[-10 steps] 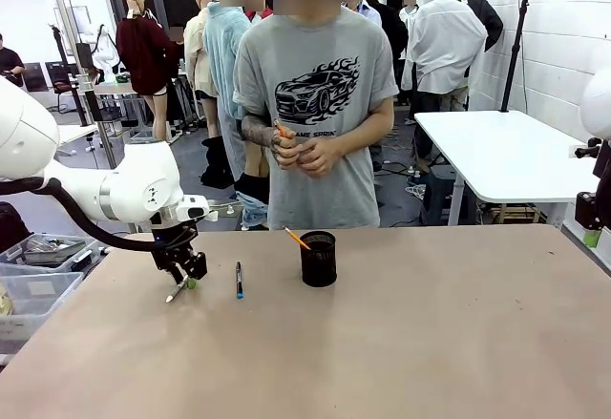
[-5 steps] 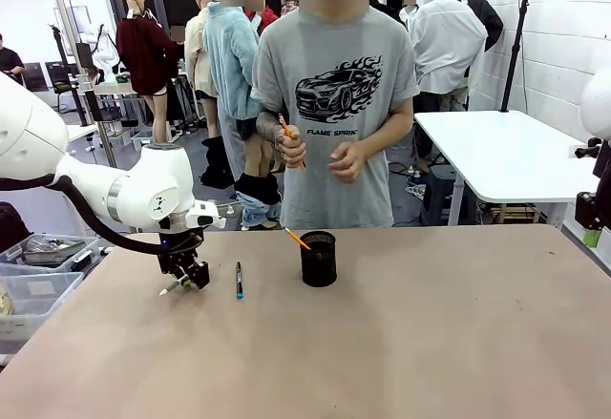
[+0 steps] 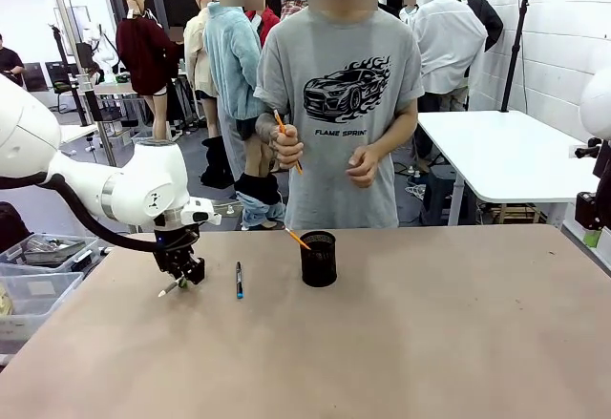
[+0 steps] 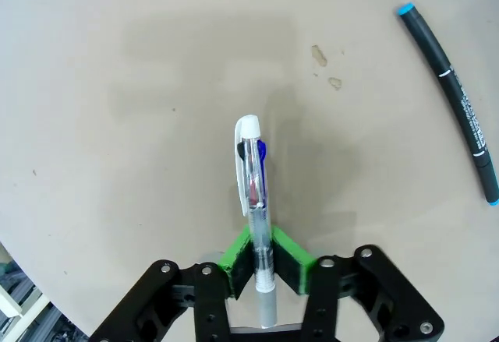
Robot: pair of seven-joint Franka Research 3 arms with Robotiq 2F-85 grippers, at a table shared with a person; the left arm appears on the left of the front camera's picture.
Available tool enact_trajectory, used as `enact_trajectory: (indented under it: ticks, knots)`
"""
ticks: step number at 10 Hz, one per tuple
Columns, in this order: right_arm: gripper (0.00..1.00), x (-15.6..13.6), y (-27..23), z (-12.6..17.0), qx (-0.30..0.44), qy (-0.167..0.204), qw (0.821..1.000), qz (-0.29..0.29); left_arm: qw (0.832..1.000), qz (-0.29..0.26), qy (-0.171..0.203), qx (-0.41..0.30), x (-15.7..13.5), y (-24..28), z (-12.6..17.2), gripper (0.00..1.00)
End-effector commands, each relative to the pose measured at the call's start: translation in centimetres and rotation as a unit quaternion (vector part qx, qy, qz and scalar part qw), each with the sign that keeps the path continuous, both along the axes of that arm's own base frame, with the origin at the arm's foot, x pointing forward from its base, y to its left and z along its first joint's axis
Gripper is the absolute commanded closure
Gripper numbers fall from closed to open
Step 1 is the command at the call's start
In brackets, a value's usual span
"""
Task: Place the pens into the pen holder.
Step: Pick up a writing instrument from the table and place it into the Pen holder.
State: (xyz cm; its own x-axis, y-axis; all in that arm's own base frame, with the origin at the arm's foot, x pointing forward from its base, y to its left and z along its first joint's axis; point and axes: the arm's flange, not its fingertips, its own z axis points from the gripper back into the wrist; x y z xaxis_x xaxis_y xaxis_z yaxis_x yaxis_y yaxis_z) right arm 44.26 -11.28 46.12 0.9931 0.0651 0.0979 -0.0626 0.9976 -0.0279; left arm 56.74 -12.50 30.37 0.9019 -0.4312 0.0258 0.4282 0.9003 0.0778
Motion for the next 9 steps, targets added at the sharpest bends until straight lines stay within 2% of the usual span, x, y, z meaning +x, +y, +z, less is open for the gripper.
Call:
enact_trajectory:
  ticks: [1, 4, 9]
  knots:
    - [0.39, 0.0, 0.0, 0.0, 0.003, 0.0, 1.0, 0.0, 1.0, -0.008, -0.004, -0.025, -0.7, 0.8, 0.7, 0.56]
    - [0.39, 0.0, 0.0, 0.0, 0.003, 0.0, 1.0, 0.0, 0.999, -0.025, 0.004, -0.037, -1.2, 1.0, 1.6, 0.56]
    - [0.39, 0.0, 0.0, 0.0, 0.003, 0.0, 1.0, 0.0, 0.998, -0.029, 0.024, -0.044, -0.3, 0.6, 0.5, 0.56]
